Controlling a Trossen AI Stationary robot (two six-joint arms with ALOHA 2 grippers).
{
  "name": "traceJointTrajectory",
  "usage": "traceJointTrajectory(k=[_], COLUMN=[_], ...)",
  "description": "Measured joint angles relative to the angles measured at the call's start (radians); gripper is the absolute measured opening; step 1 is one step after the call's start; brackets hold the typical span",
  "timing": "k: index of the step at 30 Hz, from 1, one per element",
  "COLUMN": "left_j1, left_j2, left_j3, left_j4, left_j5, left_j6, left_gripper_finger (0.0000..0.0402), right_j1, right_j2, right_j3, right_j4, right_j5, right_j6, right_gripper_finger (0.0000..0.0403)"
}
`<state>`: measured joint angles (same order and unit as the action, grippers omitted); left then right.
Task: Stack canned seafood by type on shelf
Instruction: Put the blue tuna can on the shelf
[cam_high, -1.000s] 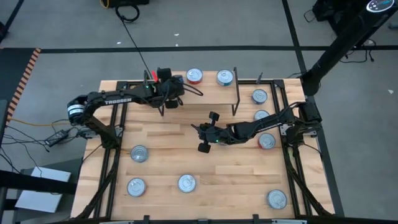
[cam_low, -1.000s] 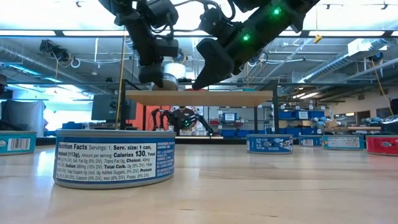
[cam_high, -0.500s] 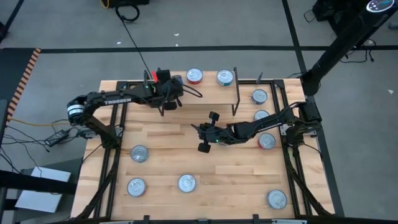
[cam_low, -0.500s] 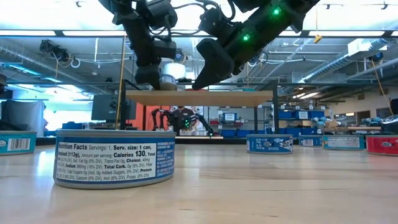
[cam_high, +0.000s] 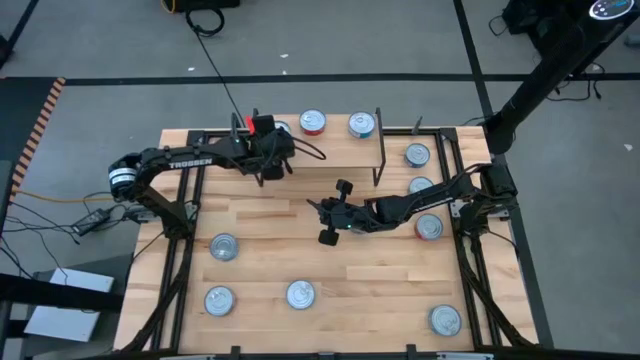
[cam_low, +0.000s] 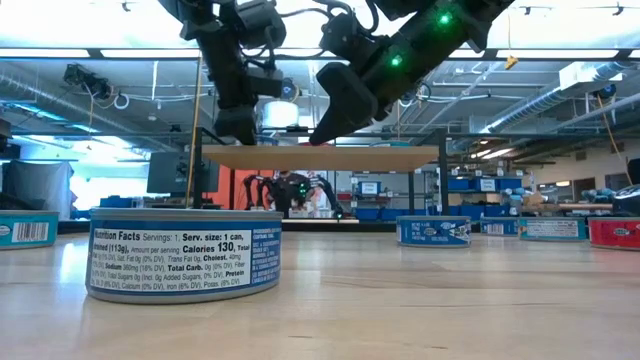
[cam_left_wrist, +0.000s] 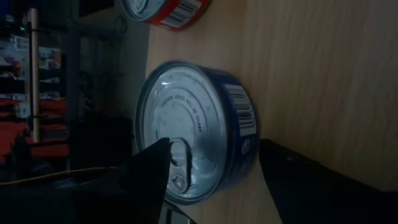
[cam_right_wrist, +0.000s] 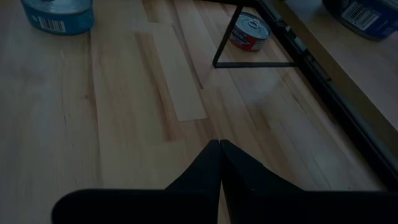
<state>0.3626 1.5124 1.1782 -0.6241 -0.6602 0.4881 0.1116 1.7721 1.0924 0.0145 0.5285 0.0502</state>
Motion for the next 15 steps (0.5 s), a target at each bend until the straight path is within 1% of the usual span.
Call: traceJointTrajectory(k=[4,7,11,15], left_j1=[0.0,0.0,-0.003,-0.005], left_j2=[0.0,0.0,-0.005,-0.033], left_j3=[0.0,0.0,0.0,0.0], left_j4=[0.01,0.022,0.038,0.056], left_j5=[-0.003,-0.005,-0.016,-0.019], left_j6=[-0.01,-0.025,-0.048,-0.068], left_gripper_finger=[0.0244,0.0229,0.0186,0.0121], right_j1=[0.0,0.0,0.0,0.0], right_j2=[0.0,0.0,0.0,0.002], right_j3=[0.0,0.0,0.0,0.0], right_j4=[-0.018,-0.026,-0.026,-0.03], right_j5=[0.0,0.0,0.0,-0.021], right_j6=[0.009,0.011,0.011,0.011], right_gripper_finger=[0.0022,0.0022,0.0022,0.0022])
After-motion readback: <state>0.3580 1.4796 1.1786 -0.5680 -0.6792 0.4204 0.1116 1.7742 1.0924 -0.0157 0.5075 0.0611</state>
